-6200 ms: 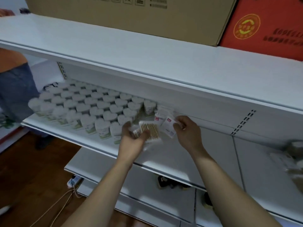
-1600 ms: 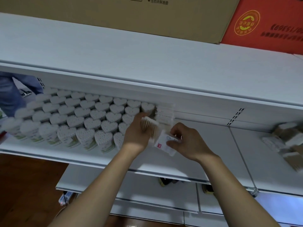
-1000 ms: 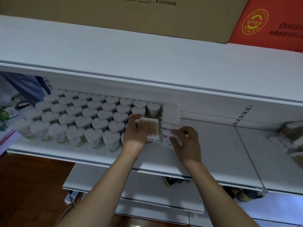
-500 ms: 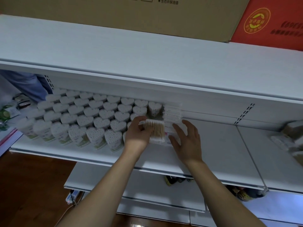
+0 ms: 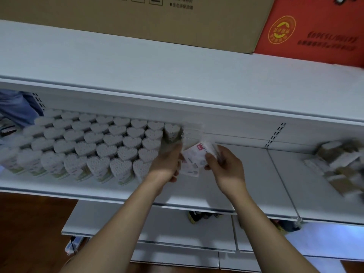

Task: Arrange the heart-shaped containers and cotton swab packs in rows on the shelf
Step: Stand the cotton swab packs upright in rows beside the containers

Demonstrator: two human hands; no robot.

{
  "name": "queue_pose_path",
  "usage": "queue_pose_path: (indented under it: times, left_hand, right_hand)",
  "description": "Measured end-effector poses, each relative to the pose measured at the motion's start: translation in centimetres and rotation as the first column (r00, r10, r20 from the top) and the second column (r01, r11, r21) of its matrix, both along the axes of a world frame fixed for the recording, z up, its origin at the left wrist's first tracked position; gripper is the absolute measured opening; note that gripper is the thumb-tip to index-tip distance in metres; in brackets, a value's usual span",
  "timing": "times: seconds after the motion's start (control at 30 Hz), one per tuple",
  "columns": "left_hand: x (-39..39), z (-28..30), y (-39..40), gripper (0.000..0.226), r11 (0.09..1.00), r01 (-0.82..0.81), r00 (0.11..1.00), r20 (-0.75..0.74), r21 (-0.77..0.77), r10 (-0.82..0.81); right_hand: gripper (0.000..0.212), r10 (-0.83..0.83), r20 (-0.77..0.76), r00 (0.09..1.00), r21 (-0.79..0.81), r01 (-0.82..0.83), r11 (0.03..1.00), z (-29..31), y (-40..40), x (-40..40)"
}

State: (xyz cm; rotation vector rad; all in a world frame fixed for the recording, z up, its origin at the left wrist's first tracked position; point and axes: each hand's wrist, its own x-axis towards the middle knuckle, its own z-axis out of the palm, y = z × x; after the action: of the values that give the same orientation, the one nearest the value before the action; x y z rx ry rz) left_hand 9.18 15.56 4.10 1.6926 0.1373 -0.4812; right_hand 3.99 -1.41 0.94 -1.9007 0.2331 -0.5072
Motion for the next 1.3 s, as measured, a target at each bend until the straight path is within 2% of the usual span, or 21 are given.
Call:
queue_pose_path:
  times: [0.1, 0.2, 0.3, 0.4, 0.43, 0.5, 0.53, 0.57, 0.67, 0.73, 0.83, 0.93, 1.1, 1.2, 1.3]
  left_hand:
    - [-0.6, -0.9, -0.5, 0.033, 0.987, 0.07, 0.995, 0.086, -0.147, -0.058]
    - [-0.4, -2.3, -0.5, 0.013, 0.988, 0.108, 0.977, 0.196, -0.114, -0.084]
    - [-0.4, -2.7, -0.4, 0.013, 0.991, 0.089, 0.978, 0.2, -0.1, -0.067]
    - [-0.6, -2.9, -0.1, 0.019, 0.991, 0.133, 0.975, 0.175, 0.025, -0.135]
    - [-0.6, -3.2, 0.2, 0.022, 0.979, 0.152, 0.967, 0.182, 0.137, -0.176]
    - [-0.2, -4.1, 0.7, 0.026, 0.883, 0.136, 0.935, 0.236, 0.449, -0.264]
    - [-0.2, -4.5, 0.9, 0.026, 0.833, 0.091, 0.921, 0.271, 0.546, -0.279]
    - [-0.2, -4.9, 1.0, 0.029, 0.814, 0.056, 0.909, 0.308, 0.579, -0.281]
    - [-0.3, -5.9, 0.5, 0.043, 0.794, 0.027, 0.845, 0.41, 0.607, -0.343]
    - [-0.3, -6.4, 0.0, 0.038, 0.759, 0.021, 0.813, 0.431, 0.651, -0.392]
    - [0.1, -7.4, -0.2, 0.03, 0.74, 0.03, 0.818, 0.409, 0.672, -0.405]
    - [0.4, -8.0, -0.3, 0.023, 0.717, 0.031, 0.805, 0.408, 0.697, -0.431]
    - [0.7, -8.4, -0.2, 0.024, 0.704, 0.033, 0.778, 0.425, 0.709, -0.464]
    - [0.5, -8.2, -0.1, 0.027, 0.75, -0.061, 0.726, 0.545, 0.658, -0.42]
    - [0.0, -7.8, -0.4, 0.038, 0.747, -0.176, 0.641, 0.651, 0.641, -0.408]
  right_hand:
    - [0.029, 0.023, 0.034, 0.999, 0.175, -0.029, 0.984, -0.1, 0.0, 0.1]
    - [0.038, 0.035, 0.006, 0.999, 0.256, -0.036, 0.966, 0.0, 0.2, 0.0]
    - [0.048, 0.04, -0.043, 0.998, 0.127, -0.035, 0.991, -0.6, -0.1, 0.1]
    - [0.037, -0.028, -0.035, 0.999, 0.048, 0.03, 0.998, -0.3, -0.1, 0.3]
    - [0.035, -0.035, -0.04, 0.999, -0.025, 0.034, 0.999, -0.2, -0.2, 0.5]
    - [0.031, -0.017, -0.08, 0.997, -0.257, -0.004, 0.966, -0.5, -0.6, 0.7]
    - [0.03, 0.0, -0.087, 0.996, -0.354, -0.031, 0.935, -0.8, -0.6, 0.8]
    - [0.03, 0.021, -0.087, 0.996, -0.415, -0.056, 0.908, -1.3, -0.7, 1.0]
    - [0.029, 0.099, -0.075, 0.992, -0.488, -0.123, 0.864, -3.2, -0.5, 1.4]
    - [0.03, 0.122, -0.063, 0.991, -0.519, -0.137, 0.844, -4.3, -0.2, 1.7]
    - [0.03, 0.097, 0.046, 0.994, -0.611, -0.049, 0.79, -5.7, 0.1, 2.1]
    - [0.025, 0.043, 0.154, 0.987, -0.733, 0.084, 0.675, -7.0, 0.1, 2.2]
    - [0.028, 0.02, 0.156, 0.988, -0.796, 0.114, 0.594, -7.8, 0.0, 2.1]
    - [0.037, 0.002, 0.16, 0.987, -0.8, 0.129, 0.586, -7.5, 0.1, 1.5]
    - [0.042, -0.041, 0.209, 0.977, -0.81, 0.196, 0.553, -6.7, -0.1, 0.2]
